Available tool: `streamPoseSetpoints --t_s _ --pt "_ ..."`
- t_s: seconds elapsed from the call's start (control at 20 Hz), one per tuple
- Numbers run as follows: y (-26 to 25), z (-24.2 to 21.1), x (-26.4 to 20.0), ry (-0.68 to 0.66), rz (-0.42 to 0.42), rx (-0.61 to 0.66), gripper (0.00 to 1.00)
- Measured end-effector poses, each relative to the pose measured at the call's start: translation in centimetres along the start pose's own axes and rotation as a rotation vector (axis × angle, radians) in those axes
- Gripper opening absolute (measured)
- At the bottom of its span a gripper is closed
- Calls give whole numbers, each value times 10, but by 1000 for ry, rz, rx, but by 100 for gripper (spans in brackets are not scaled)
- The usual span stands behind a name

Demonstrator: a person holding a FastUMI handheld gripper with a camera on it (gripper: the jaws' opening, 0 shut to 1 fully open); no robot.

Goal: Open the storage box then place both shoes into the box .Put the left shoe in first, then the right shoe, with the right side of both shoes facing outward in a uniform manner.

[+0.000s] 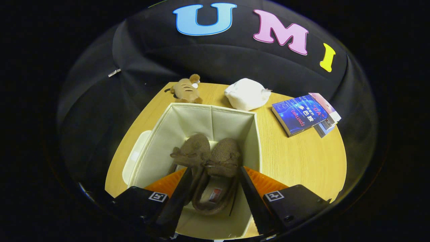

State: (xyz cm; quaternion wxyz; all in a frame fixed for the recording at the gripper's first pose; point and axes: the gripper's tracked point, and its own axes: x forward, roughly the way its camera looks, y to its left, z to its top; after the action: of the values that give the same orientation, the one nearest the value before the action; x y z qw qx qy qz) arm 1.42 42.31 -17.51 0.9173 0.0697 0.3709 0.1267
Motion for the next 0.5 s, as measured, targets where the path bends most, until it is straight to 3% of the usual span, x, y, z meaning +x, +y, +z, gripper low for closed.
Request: streamPoseSetpoints --t_s 0.3,0.5 --pt "-14 29 -22 -103 35 32 94" --pt "-52 54 -45 -207 27 39 94"
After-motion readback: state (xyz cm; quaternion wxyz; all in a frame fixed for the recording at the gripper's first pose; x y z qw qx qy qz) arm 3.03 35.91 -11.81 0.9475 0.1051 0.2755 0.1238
